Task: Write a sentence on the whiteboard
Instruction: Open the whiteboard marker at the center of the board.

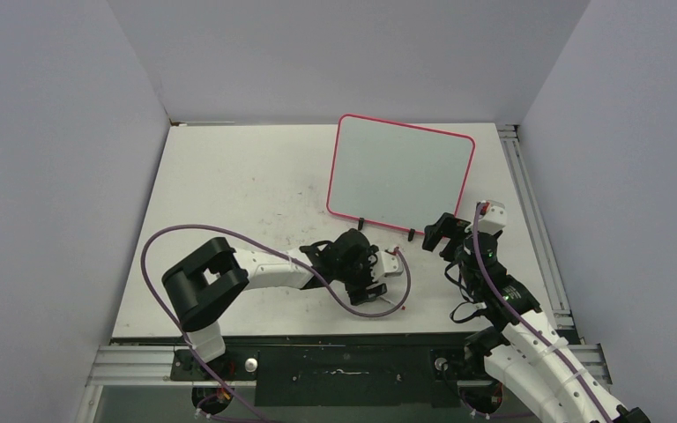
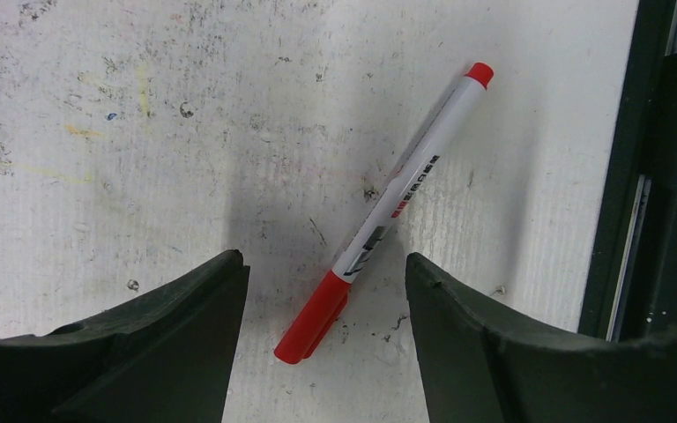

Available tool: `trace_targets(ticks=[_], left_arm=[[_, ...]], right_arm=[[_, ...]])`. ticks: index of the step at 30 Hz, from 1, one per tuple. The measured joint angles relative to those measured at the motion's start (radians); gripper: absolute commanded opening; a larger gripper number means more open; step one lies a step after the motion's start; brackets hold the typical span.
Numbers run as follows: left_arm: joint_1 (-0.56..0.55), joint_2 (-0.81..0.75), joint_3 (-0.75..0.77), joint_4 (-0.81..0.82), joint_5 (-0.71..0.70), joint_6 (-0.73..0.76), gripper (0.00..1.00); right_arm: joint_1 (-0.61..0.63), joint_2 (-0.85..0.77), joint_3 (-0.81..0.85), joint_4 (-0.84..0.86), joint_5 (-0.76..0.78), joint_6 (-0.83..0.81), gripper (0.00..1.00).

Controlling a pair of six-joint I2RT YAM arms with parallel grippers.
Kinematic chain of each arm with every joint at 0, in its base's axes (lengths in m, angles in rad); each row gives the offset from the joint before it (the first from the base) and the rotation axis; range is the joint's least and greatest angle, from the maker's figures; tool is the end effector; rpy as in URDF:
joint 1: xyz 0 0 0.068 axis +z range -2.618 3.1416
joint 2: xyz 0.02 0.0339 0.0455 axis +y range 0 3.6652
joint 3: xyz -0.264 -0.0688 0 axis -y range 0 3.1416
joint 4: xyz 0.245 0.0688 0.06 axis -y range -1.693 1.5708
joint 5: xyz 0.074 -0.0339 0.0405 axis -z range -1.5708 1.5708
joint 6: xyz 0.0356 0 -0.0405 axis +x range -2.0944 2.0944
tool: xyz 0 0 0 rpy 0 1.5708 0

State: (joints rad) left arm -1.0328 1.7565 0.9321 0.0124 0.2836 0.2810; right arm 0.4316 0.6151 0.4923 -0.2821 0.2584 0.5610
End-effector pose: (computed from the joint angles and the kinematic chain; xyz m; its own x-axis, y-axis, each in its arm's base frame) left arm 0.1726 -0.3087 0.1553 -0.1013 0.6893 -0.7174 0.9900 0.1410 -0.0043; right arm 0.1442 0.0564 0.2527 -0.4046 0.3799 -0.8318 0.0286 0.9144 0.4038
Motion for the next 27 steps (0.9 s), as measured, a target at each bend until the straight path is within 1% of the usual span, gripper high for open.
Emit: trace_targets(ticks=[5,11,13,16,22,27], left_arm=[[-0.013,0.014,0.000,0.000,-0.035,0.009,0.52],[-0.042,0.015,0.000,0.013,-0.120,0.011,0.38],[-0.050,0.015,0.000,0.014,-0.140,0.000,0.34],[-0.058,0.017,0.001,0.014,-0.161,-0.032,0.22],[-0.060,0.036,0.042,-0.040,-0.186,-0.119,0.18],[-0.060,0.037,0.048,-0.063,-0.206,-0.211,0.11]], right_arm=[[0.000,0.000,0.000,-0.004,0.004,0.000,0.92],[-0.001,-0.002,0.000,-0.005,0.009,0.000,0.92],[-0.001,-0.005,0.000,-0.006,0.013,0.000,0.92],[-0.001,-0.016,0.000,-0.009,0.016,0.000,0.92],[-0.001,-0.028,0.000,-0.013,0.024,0.000,0.92],[-0.001,-0.038,0.001,-0.027,0.030,0.000,0.93]])
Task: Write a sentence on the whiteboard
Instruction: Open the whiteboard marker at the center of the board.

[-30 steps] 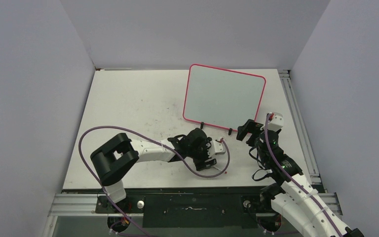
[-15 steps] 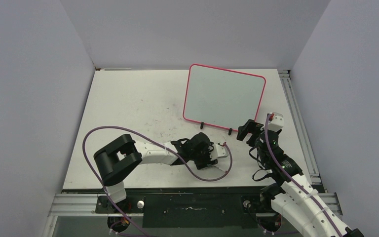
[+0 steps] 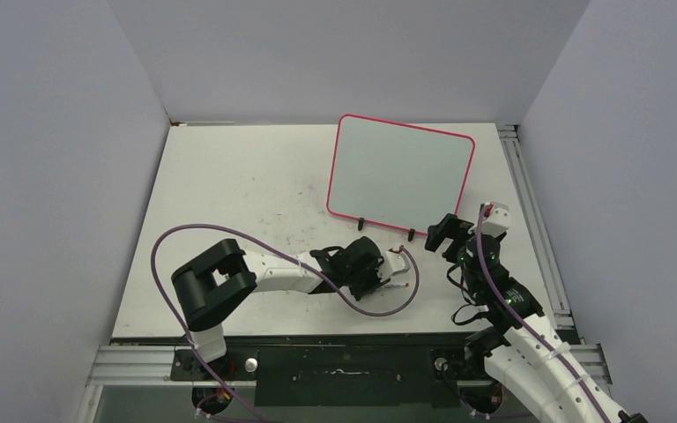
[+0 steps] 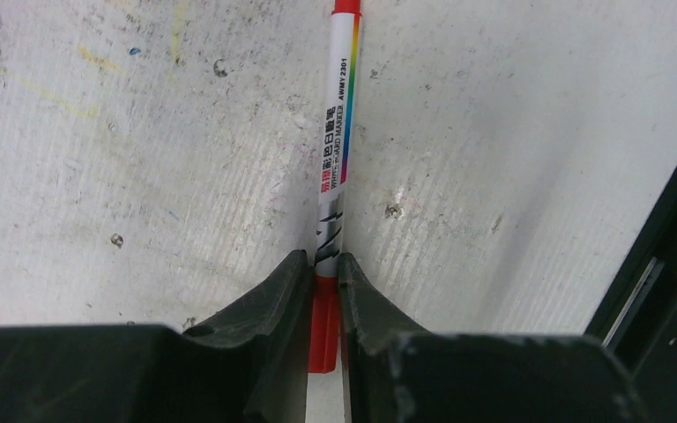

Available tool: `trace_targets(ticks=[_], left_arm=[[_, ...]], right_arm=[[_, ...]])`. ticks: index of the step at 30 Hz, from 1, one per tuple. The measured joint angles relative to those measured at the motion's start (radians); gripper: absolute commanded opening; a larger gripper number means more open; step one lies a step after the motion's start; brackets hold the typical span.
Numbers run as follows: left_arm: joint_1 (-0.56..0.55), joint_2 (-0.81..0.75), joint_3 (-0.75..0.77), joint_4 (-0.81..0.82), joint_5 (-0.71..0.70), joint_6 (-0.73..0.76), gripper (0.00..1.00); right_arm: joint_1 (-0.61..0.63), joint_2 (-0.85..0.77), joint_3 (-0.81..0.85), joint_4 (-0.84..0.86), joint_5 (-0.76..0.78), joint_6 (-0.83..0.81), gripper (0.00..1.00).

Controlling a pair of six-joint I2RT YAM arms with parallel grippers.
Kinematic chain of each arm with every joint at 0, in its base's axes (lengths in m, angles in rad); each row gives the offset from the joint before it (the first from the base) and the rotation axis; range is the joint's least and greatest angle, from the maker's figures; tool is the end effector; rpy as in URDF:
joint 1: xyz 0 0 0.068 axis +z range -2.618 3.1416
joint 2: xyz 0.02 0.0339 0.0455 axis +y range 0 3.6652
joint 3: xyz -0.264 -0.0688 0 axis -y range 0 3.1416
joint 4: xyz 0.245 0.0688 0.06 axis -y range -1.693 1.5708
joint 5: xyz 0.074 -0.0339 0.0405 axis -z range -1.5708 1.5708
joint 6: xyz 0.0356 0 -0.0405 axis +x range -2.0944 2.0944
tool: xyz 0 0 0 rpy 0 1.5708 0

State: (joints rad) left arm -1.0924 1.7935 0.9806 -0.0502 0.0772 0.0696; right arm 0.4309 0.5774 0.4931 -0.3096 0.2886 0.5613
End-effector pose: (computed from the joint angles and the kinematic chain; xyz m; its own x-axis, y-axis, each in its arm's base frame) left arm 0.1640 -0.3222 0.1511 -0.2858 0.7017 -0.6526 0.9303 0.3666 -0.0133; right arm 0.1385 0.0525 0.2553 -0.3812 0.3864 -0.8399 0.0488 0.9156 0.3991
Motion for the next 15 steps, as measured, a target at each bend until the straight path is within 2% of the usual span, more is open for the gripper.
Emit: trace_targets(ticks=[5,11,13,15], left_arm=[[0.000,-0.020,-0.013,-0.022,-0.037,-0.147,0.10],[0.000,-0.097,-0.108,-0.004,-0.089,-0.349,0.12],[-0.003,-0.100,-0.111,-0.004,-0.113,-0.395,0.16],[-0.007,-0.101,-0.111,-0.005,-0.131,-0.425,0.25]], right_arm=[[0.000,-0.010,0.001,-0.006,0.011,0.000,0.93],[0.000,-0.005,0.001,-0.006,0.012,-0.001,0.92],[0.000,-0.003,0.003,-0.006,0.012,-0.003,0.92],[0.000,-0.003,0.011,-0.008,0.013,-0.005,0.92]])
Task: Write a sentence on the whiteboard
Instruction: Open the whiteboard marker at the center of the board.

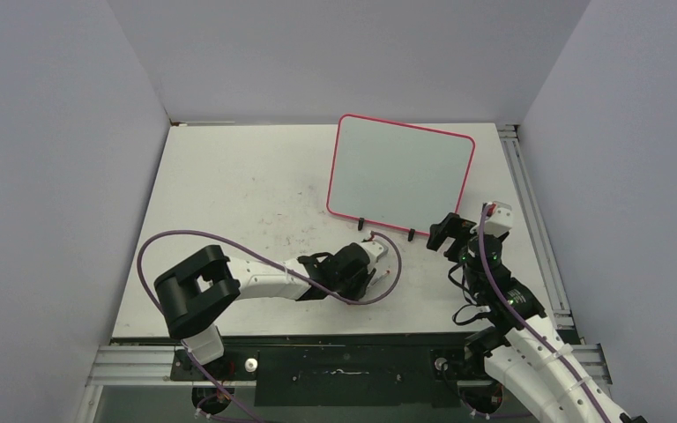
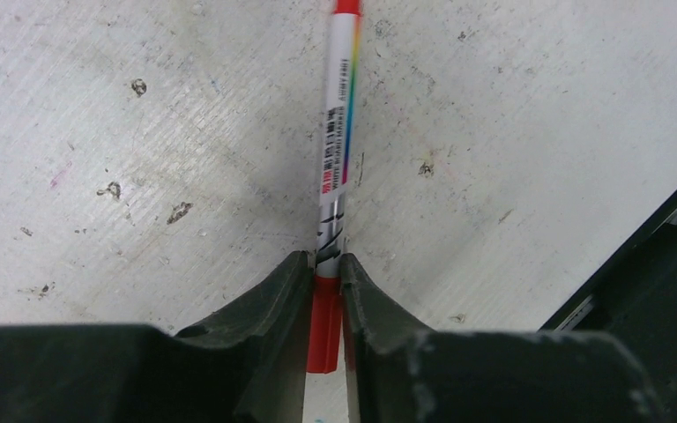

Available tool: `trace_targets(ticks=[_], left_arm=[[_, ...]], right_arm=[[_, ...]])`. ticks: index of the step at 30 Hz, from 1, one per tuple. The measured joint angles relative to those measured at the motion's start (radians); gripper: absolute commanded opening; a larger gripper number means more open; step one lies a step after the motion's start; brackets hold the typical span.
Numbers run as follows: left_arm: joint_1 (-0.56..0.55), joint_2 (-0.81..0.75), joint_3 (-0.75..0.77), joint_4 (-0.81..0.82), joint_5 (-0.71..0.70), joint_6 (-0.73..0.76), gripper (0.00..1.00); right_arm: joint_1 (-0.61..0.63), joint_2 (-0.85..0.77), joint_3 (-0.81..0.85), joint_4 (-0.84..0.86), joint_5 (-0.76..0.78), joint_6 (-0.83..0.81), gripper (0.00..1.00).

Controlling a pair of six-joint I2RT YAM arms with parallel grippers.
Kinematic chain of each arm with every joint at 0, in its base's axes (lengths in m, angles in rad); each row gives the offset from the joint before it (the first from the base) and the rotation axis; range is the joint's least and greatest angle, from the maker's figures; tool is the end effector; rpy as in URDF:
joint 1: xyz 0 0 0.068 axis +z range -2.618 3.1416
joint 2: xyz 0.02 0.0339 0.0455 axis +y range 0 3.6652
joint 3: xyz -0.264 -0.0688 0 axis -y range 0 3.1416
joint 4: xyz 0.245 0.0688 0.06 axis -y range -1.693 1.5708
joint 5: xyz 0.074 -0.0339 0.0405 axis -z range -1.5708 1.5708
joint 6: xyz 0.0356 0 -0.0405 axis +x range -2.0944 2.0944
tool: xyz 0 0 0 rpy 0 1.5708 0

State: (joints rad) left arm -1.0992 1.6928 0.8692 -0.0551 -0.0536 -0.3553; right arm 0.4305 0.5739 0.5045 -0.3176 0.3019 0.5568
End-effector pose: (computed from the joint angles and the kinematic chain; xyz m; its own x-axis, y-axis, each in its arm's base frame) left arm 0.1528 -0.2954 0.1522 -0.6320 0.4746 -0.6126 0.6978 0.6925 -0.1833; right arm 0.1379 0.0517 0.2589 -0.3695 0.3855 -0.8455 0.0554 0.9174 0.3941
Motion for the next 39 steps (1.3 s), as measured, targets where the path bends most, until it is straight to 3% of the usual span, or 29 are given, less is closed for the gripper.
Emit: trace_targets(ticks=[7,11,14,22,27,30,39], left_arm=[[-0.003,-0.025,0.004,-0.045,-0.023,-0.034,0.63],[-0.003,-0.063,0.027,-0.107,-0.019,-0.015,0.71],[-0.003,-0.111,0.058,-0.159,-0.008,0.025,0.71],[0.013,-0.103,0.197,-0.319,0.063,0.148,0.55],[0.022,-0.059,0.187,-0.361,0.079,0.158,0.53],[0.025,-0.055,0.165,-0.365,0.087,0.155,0.46],[0.023,-0.022,0.138,-0.349,0.110,0.127,0.47]], right_arm=[[0.000,-0.002,0.021,-0.006,0.006,-0.010,0.93],[0.000,0.002,0.031,-0.011,0.004,-0.015,0.92],[0.000,0.008,0.050,-0.020,0.004,-0.021,0.93],[0.000,0.007,0.069,-0.037,0.002,-0.025,0.93],[0.000,0.008,0.069,-0.046,-0.003,-0.025,0.93],[0.000,0.008,0.069,-0.053,-0.003,-0.025,0.93],[-0.005,0.008,0.069,-0.056,-0.003,-0.024,0.93]])
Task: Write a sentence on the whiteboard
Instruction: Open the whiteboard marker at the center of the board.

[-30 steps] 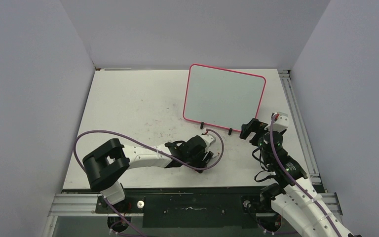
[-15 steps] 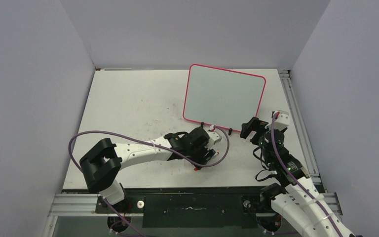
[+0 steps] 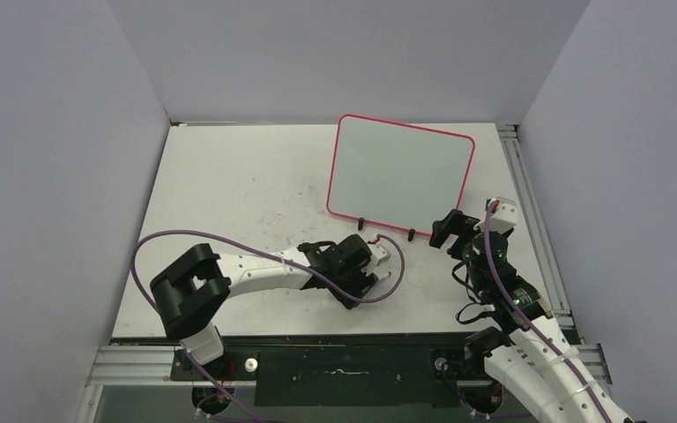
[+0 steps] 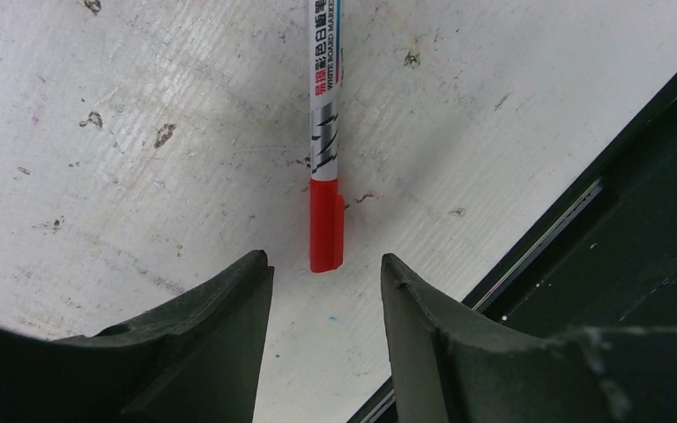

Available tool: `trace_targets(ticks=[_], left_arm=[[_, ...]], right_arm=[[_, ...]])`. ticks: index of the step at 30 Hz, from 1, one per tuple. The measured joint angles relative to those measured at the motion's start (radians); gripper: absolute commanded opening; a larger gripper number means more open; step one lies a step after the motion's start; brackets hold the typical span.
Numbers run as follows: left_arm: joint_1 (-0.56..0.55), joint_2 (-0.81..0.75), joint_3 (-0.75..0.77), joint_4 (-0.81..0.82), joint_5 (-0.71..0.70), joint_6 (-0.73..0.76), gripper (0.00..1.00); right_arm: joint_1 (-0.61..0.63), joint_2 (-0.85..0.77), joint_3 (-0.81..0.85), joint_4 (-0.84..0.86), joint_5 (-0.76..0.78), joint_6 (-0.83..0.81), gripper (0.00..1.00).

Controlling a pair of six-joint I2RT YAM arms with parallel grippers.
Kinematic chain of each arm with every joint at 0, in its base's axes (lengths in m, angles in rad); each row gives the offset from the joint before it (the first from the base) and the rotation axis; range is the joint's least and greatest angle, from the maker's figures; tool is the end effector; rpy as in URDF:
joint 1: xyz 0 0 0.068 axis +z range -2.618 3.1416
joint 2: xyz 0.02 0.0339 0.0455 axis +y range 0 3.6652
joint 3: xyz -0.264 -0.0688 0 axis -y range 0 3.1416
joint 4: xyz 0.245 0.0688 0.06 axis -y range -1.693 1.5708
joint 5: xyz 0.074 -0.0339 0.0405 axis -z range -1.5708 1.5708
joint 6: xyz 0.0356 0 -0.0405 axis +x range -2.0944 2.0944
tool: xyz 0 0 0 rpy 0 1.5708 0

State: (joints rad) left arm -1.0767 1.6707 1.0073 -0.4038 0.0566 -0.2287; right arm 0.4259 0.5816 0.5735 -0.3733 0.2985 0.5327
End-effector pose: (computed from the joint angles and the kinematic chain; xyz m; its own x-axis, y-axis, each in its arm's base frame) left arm 0.1543 -0.2908 0.1766 -0.6068 0.6491 -0.4588 0.7745 0.6126 -0.1577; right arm 0.1365 0.0504 0.2763 -0.3663 0.3668 -0.8551 0.0461 0.9250 0.3771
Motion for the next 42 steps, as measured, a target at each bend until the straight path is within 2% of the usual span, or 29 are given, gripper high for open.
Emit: trace_targets(ticks=[7,11,14,19,22,26,36,40,42], left_arm=[[-0.029,0.023,-0.004,0.015,-0.024,-0.004,0.45],[-0.056,0.034,-0.004,0.018,-0.077,-0.004,0.40],[-0.082,0.045,-0.004,0.017,-0.137,-0.001,0.33],[-0.099,0.052,-0.003,0.016,-0.177,0.003,0.29],[-0.099,0.061,0.006,0.018,-0.183,0.004,0.20],[-0.099,0.080,0.027,0.021,-0.185,0.009,0.00],[-0.081,0.064,0.031,0.020,-0.209,0.008,0.00],[-0.042,0.009,0.032,0.020,-0.200,0.009,0.00],[-0.020,-0.029,0.038,0.015,-0.182,0.021,0.00]], right_arm=[[0.000,0.000,0.000,-0.003,0.000,0.002,0.93],[0.000,0.000,0.000,-0.003,0.000,0.003,0.93],[0.000,0.000,0.000,-0.003,0.000,0.004,0.94],[0.000,0.000,0.000,-0.003,0.001,0.007,0.94],[0.000,0.000,0.000,-0.003,0.001,0.010,0.94],[0.000,0.000,0.000,-0.006,0.002,0.010,0.94],[0.000,0.009,0.063,-0.048,-0.018,-0.016,1.00],[0.000,0.066,0.119,-0.060,-0.058,-0.028,0.90],[0.000,0.109,0.158,-0.072,-0.101,-0.029,0.90]])
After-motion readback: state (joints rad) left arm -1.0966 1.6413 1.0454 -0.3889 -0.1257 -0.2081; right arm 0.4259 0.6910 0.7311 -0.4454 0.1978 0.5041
